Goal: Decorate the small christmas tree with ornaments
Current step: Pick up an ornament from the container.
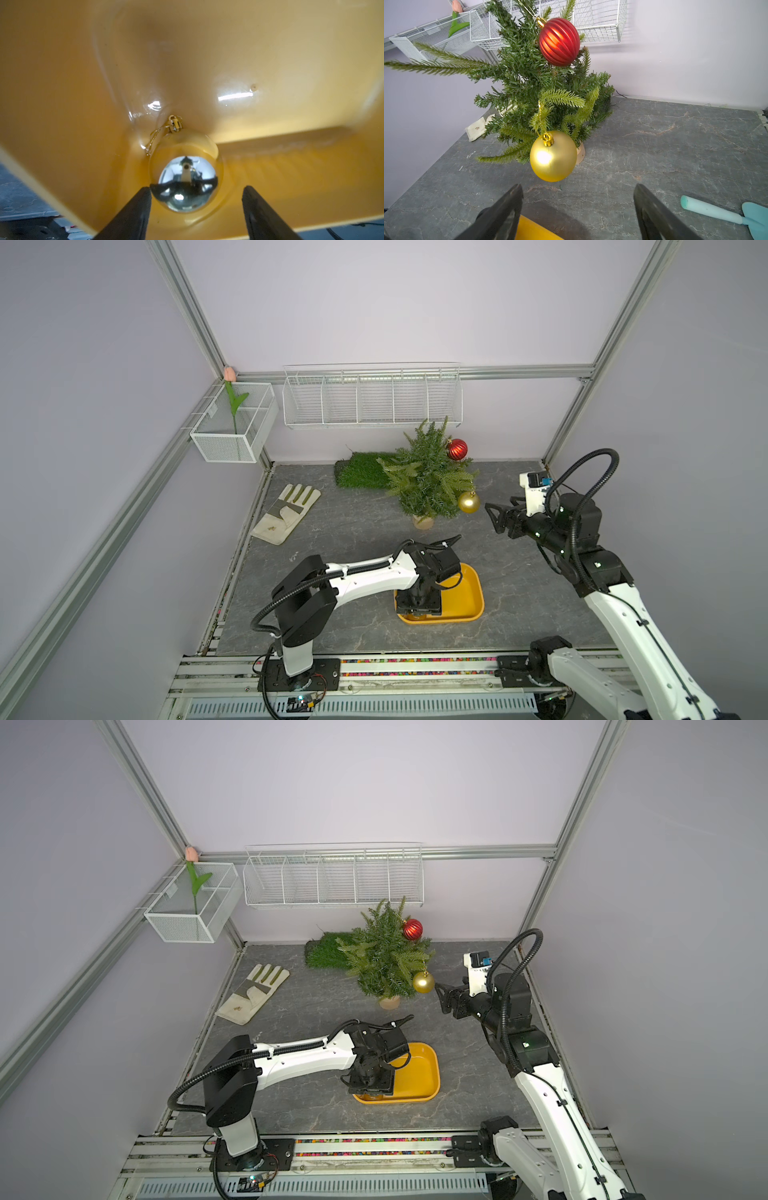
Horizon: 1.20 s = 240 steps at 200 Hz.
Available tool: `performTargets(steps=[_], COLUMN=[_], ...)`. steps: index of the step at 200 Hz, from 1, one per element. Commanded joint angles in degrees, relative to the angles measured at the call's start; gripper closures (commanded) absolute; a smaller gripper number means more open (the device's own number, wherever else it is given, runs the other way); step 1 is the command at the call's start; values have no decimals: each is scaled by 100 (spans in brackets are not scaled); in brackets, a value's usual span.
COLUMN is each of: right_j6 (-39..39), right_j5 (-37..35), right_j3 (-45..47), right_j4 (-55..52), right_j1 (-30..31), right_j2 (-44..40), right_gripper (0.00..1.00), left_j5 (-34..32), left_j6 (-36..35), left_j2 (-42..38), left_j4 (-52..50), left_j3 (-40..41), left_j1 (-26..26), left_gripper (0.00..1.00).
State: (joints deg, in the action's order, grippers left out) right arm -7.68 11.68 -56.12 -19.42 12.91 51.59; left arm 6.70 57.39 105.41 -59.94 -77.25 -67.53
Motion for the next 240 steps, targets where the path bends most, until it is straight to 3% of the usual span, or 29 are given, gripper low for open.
performTargets(steps=[1,82,146,198,240], right_j6=[52,104,94,-63,-471], right_j5=[-54,-96,-122,119,942], right_j3=[53,13,-15,-55,-215], right_j4=[149,90,35,-58,-160], right_j1=[25,19,-34,-69,-69], right_j2=[-79,-9,61,-29,-162], right_gripper=[14,13,13,13,12], left_j5=[8,-205,-623,-1242,-1268], left_j6=[-13,-564,-1309,-2757,-4589], left_j2=[330,936,537,-436,-1754], left_j4=[-94,-344,-520,-5,1730], left_j3=[-183,-955,-1469,-1557,-810], left_j1=[1,217,251,257,257], left_gripper=[29,39,41,43,43])
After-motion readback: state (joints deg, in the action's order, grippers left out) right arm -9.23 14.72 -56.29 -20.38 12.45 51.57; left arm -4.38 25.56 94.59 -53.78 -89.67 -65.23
